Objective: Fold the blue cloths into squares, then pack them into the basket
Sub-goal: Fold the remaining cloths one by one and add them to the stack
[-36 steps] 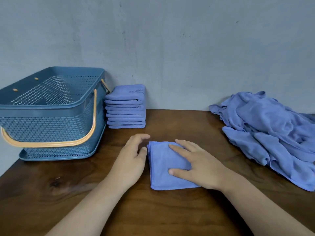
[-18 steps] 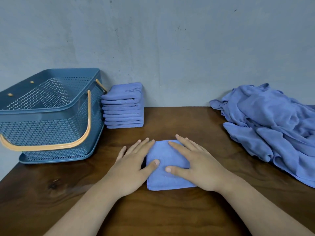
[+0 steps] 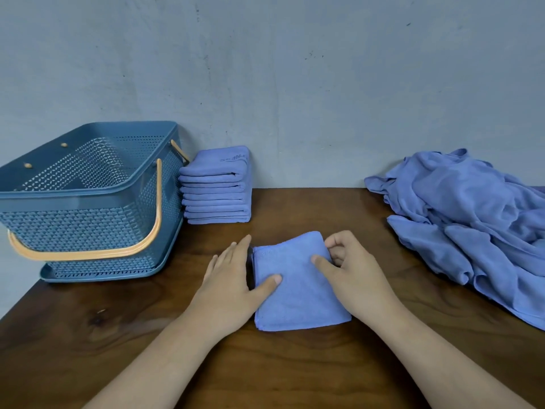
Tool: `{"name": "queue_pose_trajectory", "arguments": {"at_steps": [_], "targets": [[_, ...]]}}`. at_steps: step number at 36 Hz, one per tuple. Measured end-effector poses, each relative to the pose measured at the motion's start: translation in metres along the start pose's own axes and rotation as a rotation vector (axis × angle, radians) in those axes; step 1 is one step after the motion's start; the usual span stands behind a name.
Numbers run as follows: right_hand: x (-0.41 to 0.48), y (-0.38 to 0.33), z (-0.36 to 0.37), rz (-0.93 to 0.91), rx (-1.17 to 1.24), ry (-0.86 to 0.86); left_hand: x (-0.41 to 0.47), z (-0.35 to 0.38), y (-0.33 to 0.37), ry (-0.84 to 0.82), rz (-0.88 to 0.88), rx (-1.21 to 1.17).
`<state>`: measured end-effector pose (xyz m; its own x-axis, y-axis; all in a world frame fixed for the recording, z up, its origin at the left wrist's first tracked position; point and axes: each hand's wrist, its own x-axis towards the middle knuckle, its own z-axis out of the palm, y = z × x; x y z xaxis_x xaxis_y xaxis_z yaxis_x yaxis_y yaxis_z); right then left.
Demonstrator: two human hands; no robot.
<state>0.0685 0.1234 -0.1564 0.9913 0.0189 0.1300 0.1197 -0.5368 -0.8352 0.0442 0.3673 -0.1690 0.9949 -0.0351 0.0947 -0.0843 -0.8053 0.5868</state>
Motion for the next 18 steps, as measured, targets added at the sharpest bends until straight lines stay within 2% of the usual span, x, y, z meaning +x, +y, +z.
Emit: {"name": "queue_pose_trajectory", "arguments": {"at_steps": [5, 9, 11, 13, 18], "targets": [[-0.007, -0.009, -0.002, -0.234, 0.206, 0.015, 0.000, -0.008, 0.008, 0.057, -0.099, -0.524], [-0.012, -0.013, -0.007, -0.393, 0.163, -0.002, 0.005, -0.008, 0.018, 0.044, -0.166, -0.898], [-0.012, -0.014, -0.006, -0.403, 0.142, 0.012, 0.006, -0.008, 0.022, 0.030, -0.185, -1.114], [-0.012, -0.017, -0.004, -0.373, 0.149, 0.016, 0.006, -0.009, 0.021, 0.057, -0.188, -1.203], [-0.013, -0.030, -0.003, -0.368, 0.164, -0.027, 0.005, -0.011, 0.023, 0.158, -0.149, -1.244]]}}
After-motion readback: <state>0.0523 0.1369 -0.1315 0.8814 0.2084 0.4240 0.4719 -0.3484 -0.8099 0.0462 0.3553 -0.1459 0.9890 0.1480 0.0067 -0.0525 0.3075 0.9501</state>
